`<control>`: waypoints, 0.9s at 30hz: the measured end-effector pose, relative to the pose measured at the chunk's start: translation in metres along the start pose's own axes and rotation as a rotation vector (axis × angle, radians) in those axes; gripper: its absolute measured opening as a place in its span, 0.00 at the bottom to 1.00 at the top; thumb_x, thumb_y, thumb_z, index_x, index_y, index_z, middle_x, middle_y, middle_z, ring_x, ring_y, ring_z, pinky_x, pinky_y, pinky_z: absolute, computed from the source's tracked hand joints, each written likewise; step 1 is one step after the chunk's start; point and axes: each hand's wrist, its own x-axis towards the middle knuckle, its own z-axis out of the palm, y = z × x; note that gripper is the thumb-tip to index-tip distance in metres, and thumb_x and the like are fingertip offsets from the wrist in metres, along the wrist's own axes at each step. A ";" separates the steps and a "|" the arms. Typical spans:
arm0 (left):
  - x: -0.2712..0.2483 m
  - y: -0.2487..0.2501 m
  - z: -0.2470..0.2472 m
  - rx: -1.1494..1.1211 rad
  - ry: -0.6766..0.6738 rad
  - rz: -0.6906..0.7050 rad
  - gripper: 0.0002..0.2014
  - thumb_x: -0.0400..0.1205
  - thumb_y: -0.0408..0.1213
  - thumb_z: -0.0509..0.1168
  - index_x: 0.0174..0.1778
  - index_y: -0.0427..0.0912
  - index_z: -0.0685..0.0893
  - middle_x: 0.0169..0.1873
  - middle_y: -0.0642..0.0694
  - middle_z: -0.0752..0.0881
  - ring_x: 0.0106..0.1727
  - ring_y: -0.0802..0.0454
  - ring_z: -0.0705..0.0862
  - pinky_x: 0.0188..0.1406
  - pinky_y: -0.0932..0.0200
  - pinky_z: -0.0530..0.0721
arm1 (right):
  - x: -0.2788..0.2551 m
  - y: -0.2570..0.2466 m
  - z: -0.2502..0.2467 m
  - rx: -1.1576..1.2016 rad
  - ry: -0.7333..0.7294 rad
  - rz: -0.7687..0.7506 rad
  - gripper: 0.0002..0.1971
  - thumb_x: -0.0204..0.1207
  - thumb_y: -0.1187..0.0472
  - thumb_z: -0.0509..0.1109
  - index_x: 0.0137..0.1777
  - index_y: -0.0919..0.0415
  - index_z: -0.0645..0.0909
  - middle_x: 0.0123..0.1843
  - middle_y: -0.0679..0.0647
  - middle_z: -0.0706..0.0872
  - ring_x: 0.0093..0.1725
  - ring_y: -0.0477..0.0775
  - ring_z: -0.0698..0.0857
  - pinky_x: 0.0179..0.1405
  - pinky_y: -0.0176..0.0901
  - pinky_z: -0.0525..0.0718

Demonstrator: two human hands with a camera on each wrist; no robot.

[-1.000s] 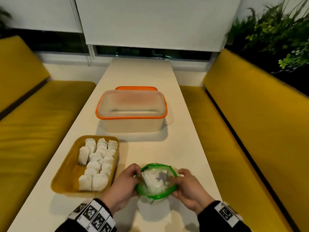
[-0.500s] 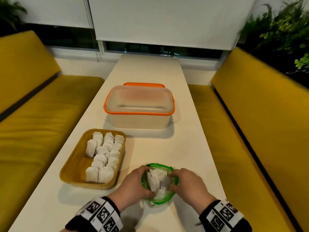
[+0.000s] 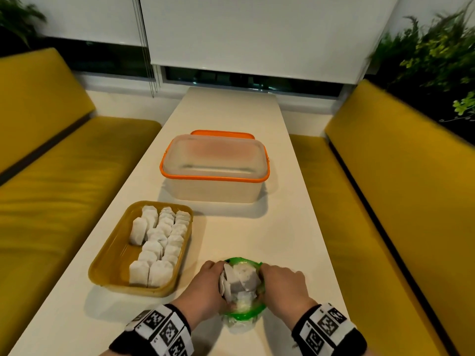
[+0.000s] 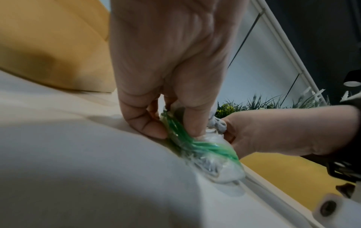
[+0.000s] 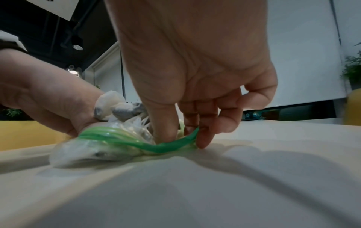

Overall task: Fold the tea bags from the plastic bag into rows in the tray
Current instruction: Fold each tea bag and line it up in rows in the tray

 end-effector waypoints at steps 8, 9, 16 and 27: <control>0.003 0.001 -0.005 -0.022 -0.024 0.017 0.42 0.64 0.42 0.79 0.74 0.50 0.66 0.56 0.52 0.63 0.67 0.53 0.71 0.62 0.78 0.62 | 0.002 0.002 0.002 -0.014 0.014 0.005 0.11 0.79 0.57 0.56 0.59 0.52 0.74 0.58 0.49 0.84 0.58 0.57 0.84 0.46 0.49 0.68; 0.003 0.000 -0.004 -0.029 -0.027 0.016 0.43 0.64 0.43 0.79 0.73 0.51 0.66 0.57 0.52 0.64 0.68 0.53 0.71 0.62 0.78 0.62 | 0.001 0.002 0.003 -0.010 0.010 0.010 0.12 0.79 0.57 0.55 0.60 0.52 0.73 0.58 0.48 0.84 0.59 0.57 0.83 0.46 0.49 0.68; -0.001 -0.006 -0.006 -0.106 -0.020 0.015 0.39 0.63 0.40 0.78 0.71 0.50 0.71 0.57 0.49 0.66 0.57 0.56 0.72 0.58 0.75 0.68 | -0.008 0.002 -0.010 0.175 -0.141 0.013 0.18 0.79 0.48 0.52 0.68 0.41 0.70 0.65 0.47 0.79 0.68 0.53 0.77 0.62 0.53 0.69; -0.017 0.007 -0.004 -0.192 0.067 -0.007 0.31 0.71 0.40 0.69 0.72 0.46 0.70 0.63 0.46 0.68 0.61 0.51 0.78 0.63 0.68 0.72 | -0.029 -0.053 -0.026 0.272 0.145 -0.140 0.19 0.71 0.37 0.60 0.36 0.52 0.75 0.29 0.48 0.77 0.35 0.49 0.75 0.40 0.47 0.73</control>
